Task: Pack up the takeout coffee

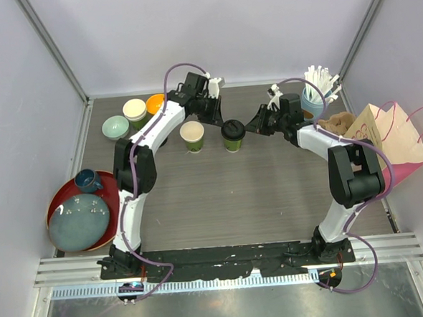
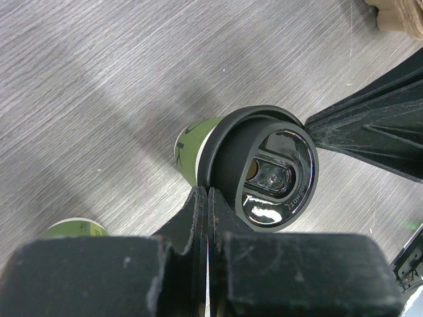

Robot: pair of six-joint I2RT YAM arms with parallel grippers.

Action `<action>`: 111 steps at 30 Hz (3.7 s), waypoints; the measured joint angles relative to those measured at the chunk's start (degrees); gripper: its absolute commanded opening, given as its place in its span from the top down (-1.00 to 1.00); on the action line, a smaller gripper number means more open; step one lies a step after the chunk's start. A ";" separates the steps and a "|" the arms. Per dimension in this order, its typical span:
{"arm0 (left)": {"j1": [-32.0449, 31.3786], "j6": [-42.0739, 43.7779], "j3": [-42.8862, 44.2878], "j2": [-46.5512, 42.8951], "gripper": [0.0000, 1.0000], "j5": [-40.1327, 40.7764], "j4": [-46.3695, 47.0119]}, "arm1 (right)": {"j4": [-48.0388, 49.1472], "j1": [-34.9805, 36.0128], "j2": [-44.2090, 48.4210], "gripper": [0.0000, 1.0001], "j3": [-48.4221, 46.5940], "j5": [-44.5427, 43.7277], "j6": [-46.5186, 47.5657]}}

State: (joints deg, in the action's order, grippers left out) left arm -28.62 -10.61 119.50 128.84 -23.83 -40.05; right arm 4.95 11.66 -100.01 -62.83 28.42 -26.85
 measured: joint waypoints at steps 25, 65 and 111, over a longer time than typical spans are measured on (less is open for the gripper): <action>0.98 -4.33 -13.49 -3.91 1.00 -2.75 15.02 | 7.80 -0.28 1.44 0.96 5.29 0.42 -0.74; -1.07 2.82 3.19 2.16 0.62 -0.15 -1.29 | 3.23 1.95 7.82 0.84 9.18 -3.45 -2.51; 0.92 16.90 -16.09 -17.84 -0.35 -0.63 -17.07 | -25.88 0.85 -8.85 -0.54 -34.95 26.43 57.31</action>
State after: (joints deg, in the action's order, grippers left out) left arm -27.70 6.28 103.42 111.00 -24.47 -57.12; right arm -20.93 12.51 -108.86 -97.78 54.85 30.46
